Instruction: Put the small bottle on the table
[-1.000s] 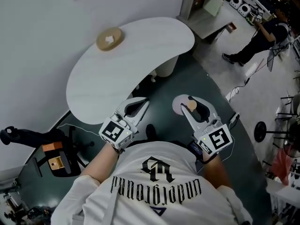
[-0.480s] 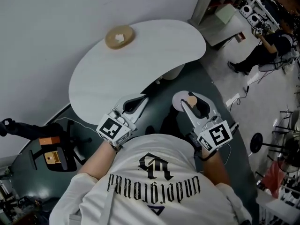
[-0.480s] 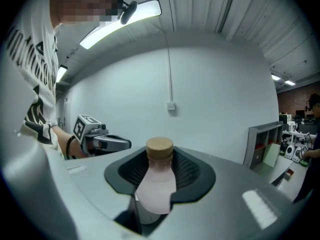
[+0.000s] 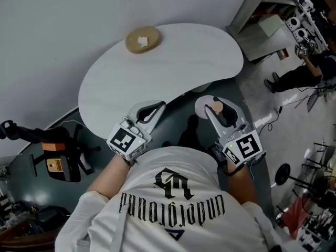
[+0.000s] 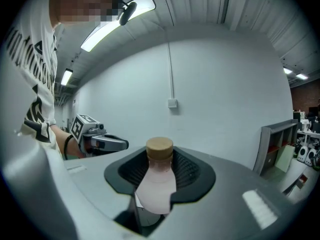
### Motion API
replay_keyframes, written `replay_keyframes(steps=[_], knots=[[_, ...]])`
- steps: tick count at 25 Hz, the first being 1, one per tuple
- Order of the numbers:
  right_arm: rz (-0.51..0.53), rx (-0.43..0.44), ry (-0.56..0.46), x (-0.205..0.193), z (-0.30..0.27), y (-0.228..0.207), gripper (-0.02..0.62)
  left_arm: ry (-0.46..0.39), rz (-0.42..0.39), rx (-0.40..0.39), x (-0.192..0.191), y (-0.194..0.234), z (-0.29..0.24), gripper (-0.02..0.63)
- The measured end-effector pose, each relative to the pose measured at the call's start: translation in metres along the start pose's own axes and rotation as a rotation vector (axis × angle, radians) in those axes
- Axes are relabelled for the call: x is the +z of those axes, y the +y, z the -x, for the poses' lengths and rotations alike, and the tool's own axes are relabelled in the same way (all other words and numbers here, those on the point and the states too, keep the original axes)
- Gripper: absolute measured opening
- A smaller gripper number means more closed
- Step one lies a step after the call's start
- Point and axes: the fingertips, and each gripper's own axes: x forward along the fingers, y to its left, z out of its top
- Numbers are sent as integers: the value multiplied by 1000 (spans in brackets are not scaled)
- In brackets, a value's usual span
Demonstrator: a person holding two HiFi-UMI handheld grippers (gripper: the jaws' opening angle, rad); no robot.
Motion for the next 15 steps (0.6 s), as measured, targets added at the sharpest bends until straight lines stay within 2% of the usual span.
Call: replay_keyframes(steps=[15], knots=[[20,158,48,-7,-73,-135,135,27,30,154,10,59,-106,6]])
